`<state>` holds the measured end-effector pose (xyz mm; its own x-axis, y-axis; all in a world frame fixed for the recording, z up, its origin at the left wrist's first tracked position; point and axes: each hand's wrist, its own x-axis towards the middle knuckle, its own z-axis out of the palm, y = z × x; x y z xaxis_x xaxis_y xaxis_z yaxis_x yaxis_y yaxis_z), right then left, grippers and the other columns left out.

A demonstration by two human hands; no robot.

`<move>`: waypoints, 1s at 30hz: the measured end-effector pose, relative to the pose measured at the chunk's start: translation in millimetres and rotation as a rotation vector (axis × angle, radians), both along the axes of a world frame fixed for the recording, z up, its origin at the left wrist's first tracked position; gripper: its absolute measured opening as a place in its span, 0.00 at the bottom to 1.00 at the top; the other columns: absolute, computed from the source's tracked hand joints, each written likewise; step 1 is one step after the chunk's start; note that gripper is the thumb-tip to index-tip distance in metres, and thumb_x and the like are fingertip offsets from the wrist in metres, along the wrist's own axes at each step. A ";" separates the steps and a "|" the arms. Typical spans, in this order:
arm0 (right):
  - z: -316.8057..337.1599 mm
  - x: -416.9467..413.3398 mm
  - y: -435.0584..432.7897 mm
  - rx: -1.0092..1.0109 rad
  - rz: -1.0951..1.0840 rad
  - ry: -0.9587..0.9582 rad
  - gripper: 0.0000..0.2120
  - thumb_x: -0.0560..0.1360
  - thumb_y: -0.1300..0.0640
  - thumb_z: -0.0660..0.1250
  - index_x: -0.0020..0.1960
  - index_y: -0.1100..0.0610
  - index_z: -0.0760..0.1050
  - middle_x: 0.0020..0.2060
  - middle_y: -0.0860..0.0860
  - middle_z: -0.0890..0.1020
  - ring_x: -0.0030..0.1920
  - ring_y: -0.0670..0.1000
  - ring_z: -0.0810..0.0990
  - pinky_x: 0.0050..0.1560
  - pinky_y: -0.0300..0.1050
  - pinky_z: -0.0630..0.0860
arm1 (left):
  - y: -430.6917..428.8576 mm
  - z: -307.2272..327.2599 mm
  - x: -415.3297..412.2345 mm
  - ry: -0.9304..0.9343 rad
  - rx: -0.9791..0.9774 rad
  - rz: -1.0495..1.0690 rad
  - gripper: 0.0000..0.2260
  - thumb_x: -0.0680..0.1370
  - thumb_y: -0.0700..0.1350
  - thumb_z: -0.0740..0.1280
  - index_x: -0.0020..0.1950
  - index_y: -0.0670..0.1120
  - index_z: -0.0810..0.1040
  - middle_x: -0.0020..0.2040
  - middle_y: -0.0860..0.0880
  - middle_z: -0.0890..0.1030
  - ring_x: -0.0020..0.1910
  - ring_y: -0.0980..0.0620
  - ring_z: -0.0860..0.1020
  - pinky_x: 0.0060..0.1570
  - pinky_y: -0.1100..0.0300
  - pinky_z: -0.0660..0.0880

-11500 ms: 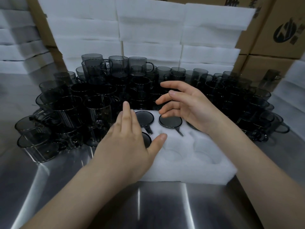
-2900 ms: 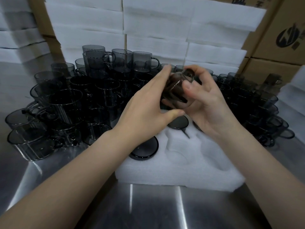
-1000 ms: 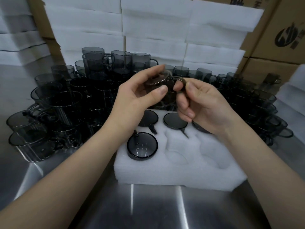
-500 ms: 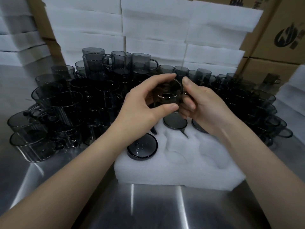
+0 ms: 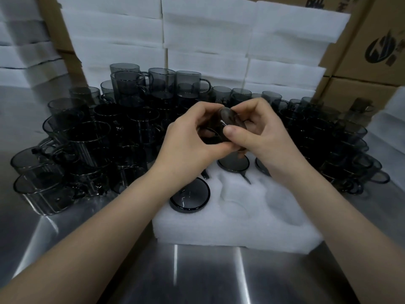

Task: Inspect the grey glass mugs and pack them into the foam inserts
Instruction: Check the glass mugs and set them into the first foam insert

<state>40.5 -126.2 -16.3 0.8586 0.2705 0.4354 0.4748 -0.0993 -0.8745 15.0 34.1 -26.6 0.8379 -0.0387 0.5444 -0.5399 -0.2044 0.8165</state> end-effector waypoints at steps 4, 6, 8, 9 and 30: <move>-0.7 1.5 4.8 -0.014 -0.047 -0.003 0.19 0.65 0.45 0.73 0.45 0.52 0.66 0.34 0.44 0.75 0.34 0.41 0.74 0.32 0.38 0.72 | -1.4 1.4 -3.8 -0.058 0.157 0.016 0.27 0.63 0.41 0.81 0.59 0.49 0.77 0.52 0.58 0.82 0.54 0.62 0.79 0.58 0.59 0.76; 0.8 1.6 6.3 -0.002 -0.075 -0.008 0.16 0.69 0.46 0.70 0.43 0.53 0.66 0.35 0.47 0.72 0.33 0.41 0.71 0.34 0.34 0.70 | -1.9 1.8 -4.4 -0.077 0.192 0.011 0.26 0.63 0.41 0.81 0.58 0.50 0.77 0.53 0.59 0.81 0.55 0.64 0.79 0.59 0.64 0.75; 1.8 1.3 7.6 0.058 -0.081 -0.011 0.12 0.73 0.48 0.67 0.42 0.54 0.66 0.33 0.48 0.71 0.31 0.40 0.70 0.32 0.32 0.68 | -2.1 2.1 -4.6 -0.085 0.195 -0.001 0.26 0.63 0.42 0.81 0.57 0.51 0.76 0.52 0.59 0.81 0.56 0.64 0.78 0.59 0.64 0.74; 1.1 1.9 7.6 0.090 -0.080 -0.012 0.11 0.74 0.49 0.66 0.41 0.54 0.67 0.32 0.48 0.72 0.30 0.40 0.69 0.32 0.32 0.67 | -1.8 2.1 -4.7 -0.082 0.187 -0.011 0.26 0.64 0.42 0.81 0.57 0.50 0.76 0.53 0.58 0.81 0.56 0.63 0.78 0.60 0.63 0.74; -1.1 7.8 -0.3 0.146 -0.065 0.114 0.09 0.72 0.49 0.70 0.36 0.48 0.73 0.31 0.50 0.77 0.26 0.48 0.73 0.21 0.39 0.66 | 0.2 -0.4 -1.4 -0.062 0.168 -0.021 0.26 0.64 0.44 0.81 0.59 0.48 0.76 0.53 0.58 0.81 0.56 0.63 0.79 0.60 0.58 0.75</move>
<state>48.3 -126.5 -17.4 0.9181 0.1541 0.3650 0.3687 0.0055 -0.9295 13.7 34.4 -27.0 0.8009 -0.1507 0.5795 -0.5938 -0.3235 0.7367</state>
